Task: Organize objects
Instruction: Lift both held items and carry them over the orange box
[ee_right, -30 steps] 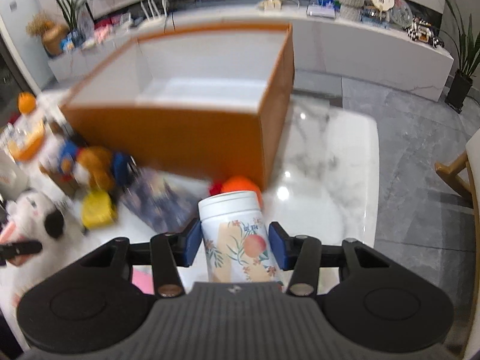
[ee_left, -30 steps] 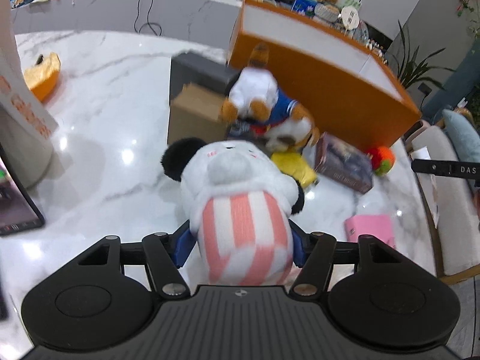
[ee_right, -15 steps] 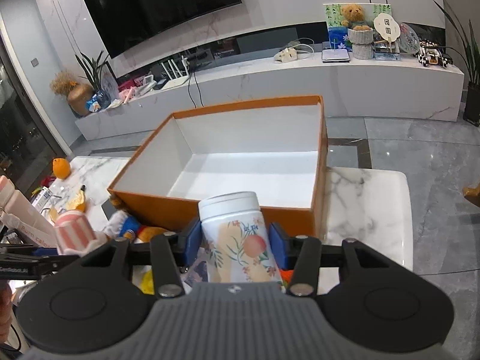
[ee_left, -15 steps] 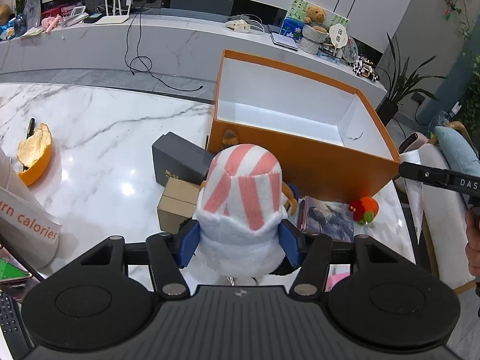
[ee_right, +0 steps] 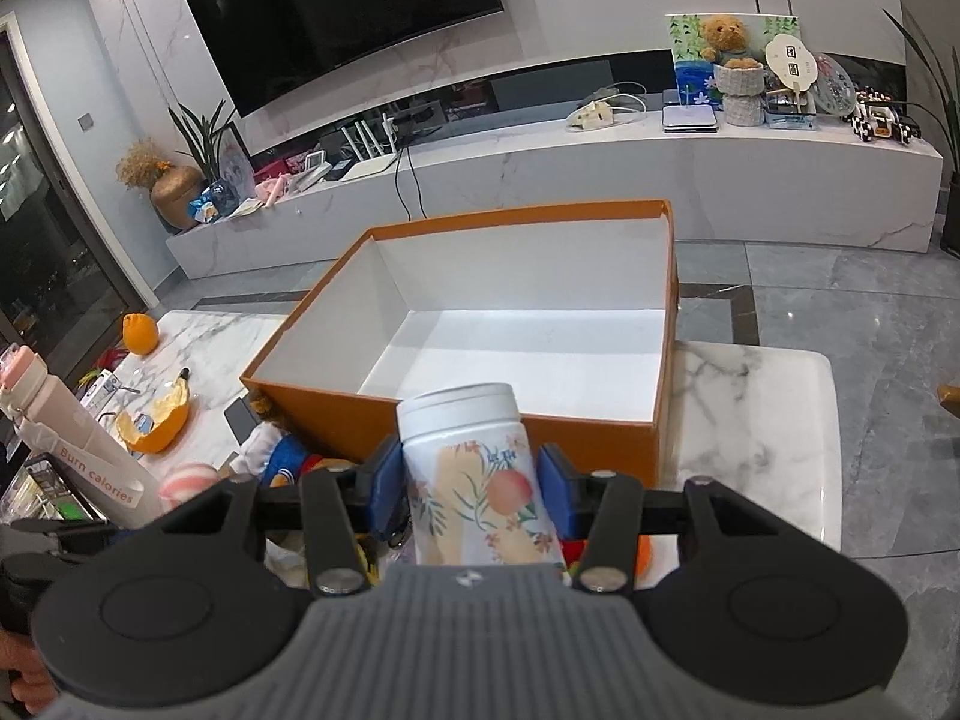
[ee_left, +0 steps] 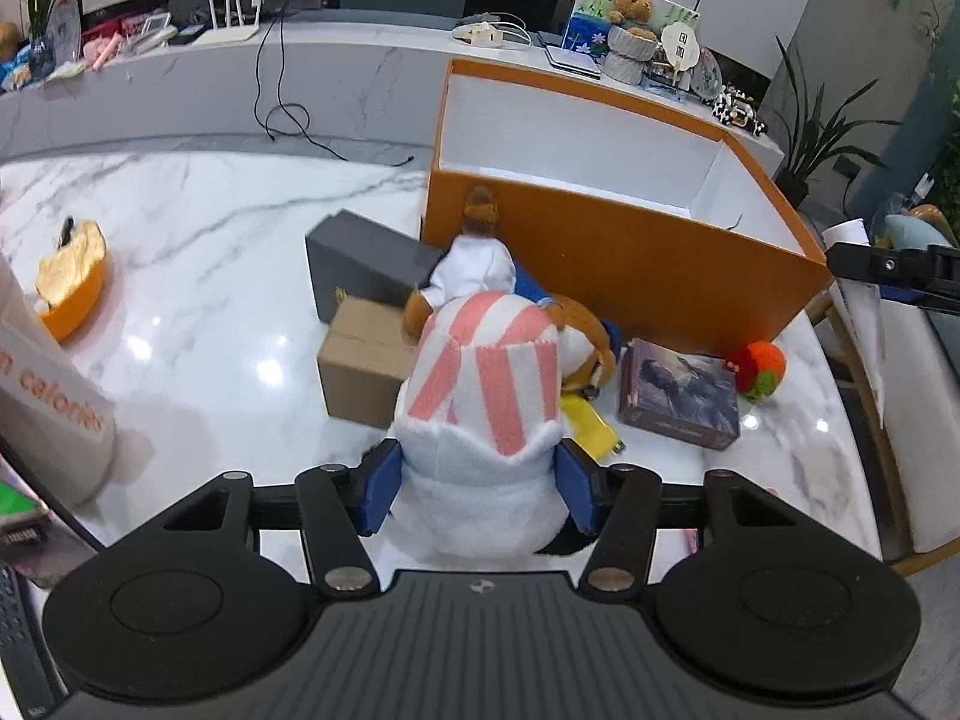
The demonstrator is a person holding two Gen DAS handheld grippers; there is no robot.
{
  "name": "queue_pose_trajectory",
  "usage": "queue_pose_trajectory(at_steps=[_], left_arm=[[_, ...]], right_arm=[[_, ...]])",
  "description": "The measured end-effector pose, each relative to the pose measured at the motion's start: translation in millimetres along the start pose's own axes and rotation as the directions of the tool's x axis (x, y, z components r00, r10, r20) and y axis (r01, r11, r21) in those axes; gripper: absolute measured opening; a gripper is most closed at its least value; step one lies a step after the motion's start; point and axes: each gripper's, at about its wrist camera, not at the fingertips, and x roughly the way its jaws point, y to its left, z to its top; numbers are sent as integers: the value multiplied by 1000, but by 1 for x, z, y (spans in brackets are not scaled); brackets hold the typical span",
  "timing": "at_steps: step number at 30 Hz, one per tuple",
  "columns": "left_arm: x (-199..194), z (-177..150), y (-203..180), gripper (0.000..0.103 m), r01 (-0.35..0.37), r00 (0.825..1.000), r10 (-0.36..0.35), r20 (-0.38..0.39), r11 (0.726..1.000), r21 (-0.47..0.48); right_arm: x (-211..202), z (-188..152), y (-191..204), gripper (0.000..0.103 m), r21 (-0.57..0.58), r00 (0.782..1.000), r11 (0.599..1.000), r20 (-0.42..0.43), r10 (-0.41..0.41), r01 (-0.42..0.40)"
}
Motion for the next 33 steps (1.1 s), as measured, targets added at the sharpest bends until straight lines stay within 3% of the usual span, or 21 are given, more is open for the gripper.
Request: queue_pose_trajectory(at_steps=[5,13,18,23,33], left_arm=[[-20,-6,-3,62,6,999,-6,46,1000,6],[-25,-14,-3,61,14,999,-14,37,1000,6],[-44,-5,-6,61,18,996,-20,84,1000,25],[-61,29,-11,61,41,989,-46,144,998,38],[-52,146,-42,60,125,961,-135,243,991,56]], right_arm=[[-3,1,-1,51,0,1000,1000,4,2,-2],[-7,2,4,51,-9,1000,1000,13,10,-10],[-12,8,11,51,-18,999,999,30,33,-32],[-12,27,24,51,-19,995,997,67,73,-71],[17,96,33,51,19,993,1000,118,3,-6]])
